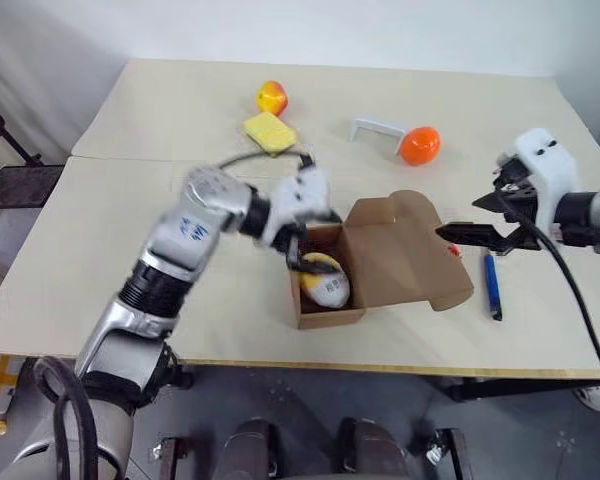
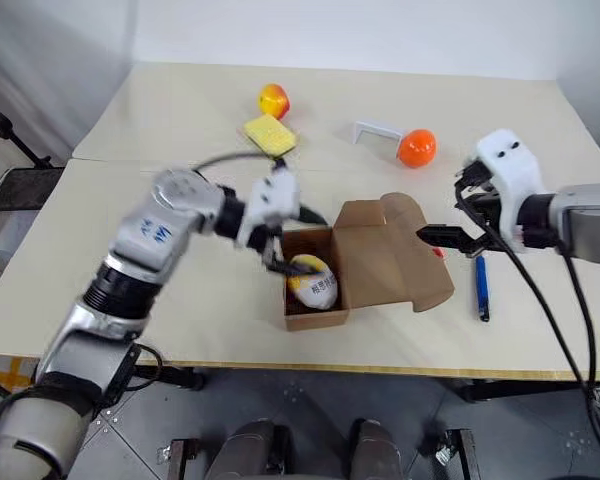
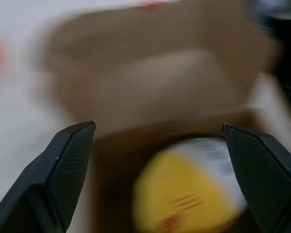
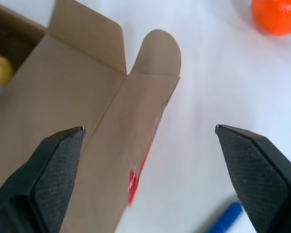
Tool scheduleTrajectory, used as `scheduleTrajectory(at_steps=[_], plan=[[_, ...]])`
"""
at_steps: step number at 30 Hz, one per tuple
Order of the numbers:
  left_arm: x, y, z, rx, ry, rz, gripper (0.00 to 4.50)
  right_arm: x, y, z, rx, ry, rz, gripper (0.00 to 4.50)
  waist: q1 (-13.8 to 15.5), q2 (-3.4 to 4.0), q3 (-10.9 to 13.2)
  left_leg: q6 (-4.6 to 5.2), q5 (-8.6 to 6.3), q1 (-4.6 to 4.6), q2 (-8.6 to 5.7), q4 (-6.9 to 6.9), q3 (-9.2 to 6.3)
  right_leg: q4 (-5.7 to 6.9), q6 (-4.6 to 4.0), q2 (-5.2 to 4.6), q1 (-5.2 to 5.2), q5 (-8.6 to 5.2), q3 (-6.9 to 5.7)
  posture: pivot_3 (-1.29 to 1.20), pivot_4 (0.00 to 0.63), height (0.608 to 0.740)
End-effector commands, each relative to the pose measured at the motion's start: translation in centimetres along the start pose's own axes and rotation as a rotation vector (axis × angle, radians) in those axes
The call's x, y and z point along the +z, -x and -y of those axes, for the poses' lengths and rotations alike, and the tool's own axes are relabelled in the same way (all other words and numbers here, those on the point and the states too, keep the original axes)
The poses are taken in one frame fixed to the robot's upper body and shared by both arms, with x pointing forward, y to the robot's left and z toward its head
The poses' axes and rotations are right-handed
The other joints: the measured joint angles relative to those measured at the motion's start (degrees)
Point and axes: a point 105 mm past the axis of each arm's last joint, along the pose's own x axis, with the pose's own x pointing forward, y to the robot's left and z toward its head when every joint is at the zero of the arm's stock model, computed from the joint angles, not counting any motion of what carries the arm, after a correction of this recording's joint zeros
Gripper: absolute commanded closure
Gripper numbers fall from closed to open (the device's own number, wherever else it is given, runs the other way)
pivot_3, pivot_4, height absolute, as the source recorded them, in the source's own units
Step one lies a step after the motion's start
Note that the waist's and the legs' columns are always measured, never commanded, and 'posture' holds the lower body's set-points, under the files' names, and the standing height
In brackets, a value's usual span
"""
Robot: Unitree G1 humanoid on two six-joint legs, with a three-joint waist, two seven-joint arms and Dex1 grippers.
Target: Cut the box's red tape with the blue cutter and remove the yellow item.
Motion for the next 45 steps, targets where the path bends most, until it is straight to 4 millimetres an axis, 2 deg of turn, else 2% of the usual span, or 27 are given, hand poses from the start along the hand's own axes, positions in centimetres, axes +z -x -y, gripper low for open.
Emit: scheduleTrajectory(at_steps=[1, 3, 5, 7, 13, 16, 20, 24, 25, 27, 29, 34, 38, 39, 42, 45], plan=[[-0.3, 0.0, 1.1, -0.073, -0.079, -0.071, 0.03, 0.9, 1.2, 0.0, -0.027, 0.049, 0.045, 0.0, 0.0, 0.0, 0.0, 0.0, 0.0, 0.04, 0.01, 0.02, 0.0, 0.0, 0.0, 0.0, 0.0, 0.0, 0.07, 0.0, 0.15, 0.74], [-0.8, -0.2, 1.4, -0.107, -0.074, -0.095, 0.03, 0.7, 1.3, 0.1, -0.038, 0.047, 0.043, 0.0, 0.1, 0.0, 0.0, 0.0, 0.01, 0.09, 0.02, 0.05, -0.02, 0.02, 0.0, 0.0, 0.02, 0.0, 0.13, 0.0, 0.15, 0.74], [-1.1, -0.6, 0.6, -0.088, -0.101, -0.115, 0.42, 0.6, 1.2, 0.1, -0.041, 0.046, 0.045, 0.0, 0.3, 0.0, 0.0, 0.0, 0.01, 0.09, 0.02, 0.09, -0.02, 0.04, 0.0, 0.0, 0.02, 0.0, 0.15, 0.0, 0.15, 0.74], [-1.3, -0.9, -0.3, -0.062, -0.123, -0.128, 0.93, 0.6, 1.1, 0.0, -0.046, 0.041, 0.053, 0.0, 0.5, 0.0, 0.0, 0.01, 0.01, 0.08, 0.01, 0.14, -0.07, 0.04, 0.0, -0.01, 0.08, 0.0, 0.11, 0.0, 0.15, 0.74], [-1.0, -0.1, -0.9, -0.061, -0.136, -0.113, 2.43, 0.2, 1.3, 0.0, -0.062, 0.035, 0.053, 0.0, 0.3, 0.0, 0.0, 0.01, 0.01, 0.07, 0.0, 0.08, -0.12, 0.01, 0.0, -0.01, 0.07, 0.0, 0.05, 0.0, 0.15, 0.74], [-1.1, 0.0, -1.1, -0.053, -0.141, -0.106, 3.39, 0.1, 1.3, 0.0, -0.063, 0.041, 0.055, 0.0, 0.3, 0.0, 0.0, 0.01, 0.01, 0.07, 0.0, 0.08, -0.13, 0.01, 0.0, -0.01, 0.08, 0.0, 0.07, 0.0, 0.15, 0.74], [-0.4, 0.2, -1.3, -0.039, -0.143, -0.074, 4.44, 0.3, 1.3, 0.0, -0.064, 0.043, 0.061, 0.0, 0.3, 0.0, 0.0, 0.01, 0.01, 0.07, 0.0, 0.1, -0.14, 0.02, 0.0, -0.01, 0.08, 0.0, 0.07, 0.0, 0.15, 0.74], [0.6, 0.7, -1.6, -0.025, -0.122, -0.022, 4.48, 0.3, 1.3, 0.1, -0.066, 0.045, 0.06, 0.0, 0.3, 0.0, 0.0, 0.01, 0.01, 0.07, 0.0, 0.1, -0.15, 0.02, 0.0, -0.01, 0.08, 0.0, 0.07, 0.0, 0.15, 0.74], [1.3, 1.1, -1.9, -0.011, -0.11, 0.015, 4.48, 0.3, 1.3, 0.2, -0.067, 0.043, 0.061, 0.0, 0.3, 0.0, 0.0, 0.01, 0.01, 0.06, -0.01, 0.1, -0.15, 0.02, 0.0, -0.01, 0.08, 0.0, 0.07, 0.0, 0.15, 0.74], [4.9, 2.8, -2.8, 0.038, -0.057, 0.2, 4.48, 0.1, 1.5, 0.3, -0.065, 0.039, 0.06, 0.0, 0.3, -0.01, 0.0, 0.01, 0.01, 0.06, -0.01, 0.11, -0.16, 0.02, 0.0, -0.01, 0.08, 0.0, 0.06, 0.0, 0.15, 0.74], [7.4, 4.4, -3.6, 0.088, -0.022, 0.337, 4.48, -0.2, 1.7, 0.4, -0.064, 0.034, 0.058, 0.0, 0.4, -0.02, 0.0, 0.01, 0.01, -0.05, 0.0, 0.2, -0.33, 0.03, 0.0, -0.01, 0.07, 0.0, 0.0, 0.0, 0.15, 0.74], [10.2, 6.8, -5.9, 0.272, 0.02, 0.52, 4.48, -0.5, 1.8, 0.8, -0.045, 0.016, 0.104, 0.0, 0.3, -0.01, 0.0, 0.01, 0.01, 0.08, -0.04, 0.1, -0.34, 0.05, 0.01, -0.01, 0.17, 0.0, 0.01, 0.0, 0.15, 0.74], [6.5, 8.6, -9.3, 0.591, 0.049, 0.323, 4.48, 1.0, 2.2, -0.6, 0.104, 0.058, 0.311, 0.0, 0.2, -0.04, 0.0, 0.01, 0.01, 0.08, -0.04, 0.13, -0.31, 0.05, 0.01, -0.01, 0.16, 0.01, 0.01, 0.0, 0.15, 0.74], [5.9, 8.9, -9.6, 0.622, 0.051, 0.292, 4.48, 0.9, 2.3, -0.9, 0.133, 0.066, 0.328, 0.0, 0.2, -0.04, 0.0, 0.0, 0.01, 0.09, -0.05, 0.11, -0.29, 0.04, 0.01, -0.01, 0.15, 0.01, 0.02, 0.0, 0.15, 0.74], [0.8, 11.8, -11.0, 0.805, 0.101, 0.025, 4.48, 0.5, 3.0, -1.5, 0.218, 0.143, 0.447, 0.0, 0.2, -0.05, 0.0, 0.0, 0.01, 0.12, -0.04, 0.06, -0.25, 0.07, 0.01, 0.02, 0.12, 0.01, 0.0, 0.0, 0.15, 0.74], [-1.3, 13.5, -11.3, 0.876, 0.136, -0.075, 4.48, -0.2, 2.9, -0.7, 0.207, 0.159, 0.438, 0.0, 0.2, -0.05, 0.0, 0.0, 0.01, 0.12, -0.07, 0.04, 0.05, 0.05, 0.01, 0.02, 0.11, 0.01, 0.02, 0.0, 0.15, 0.74]])
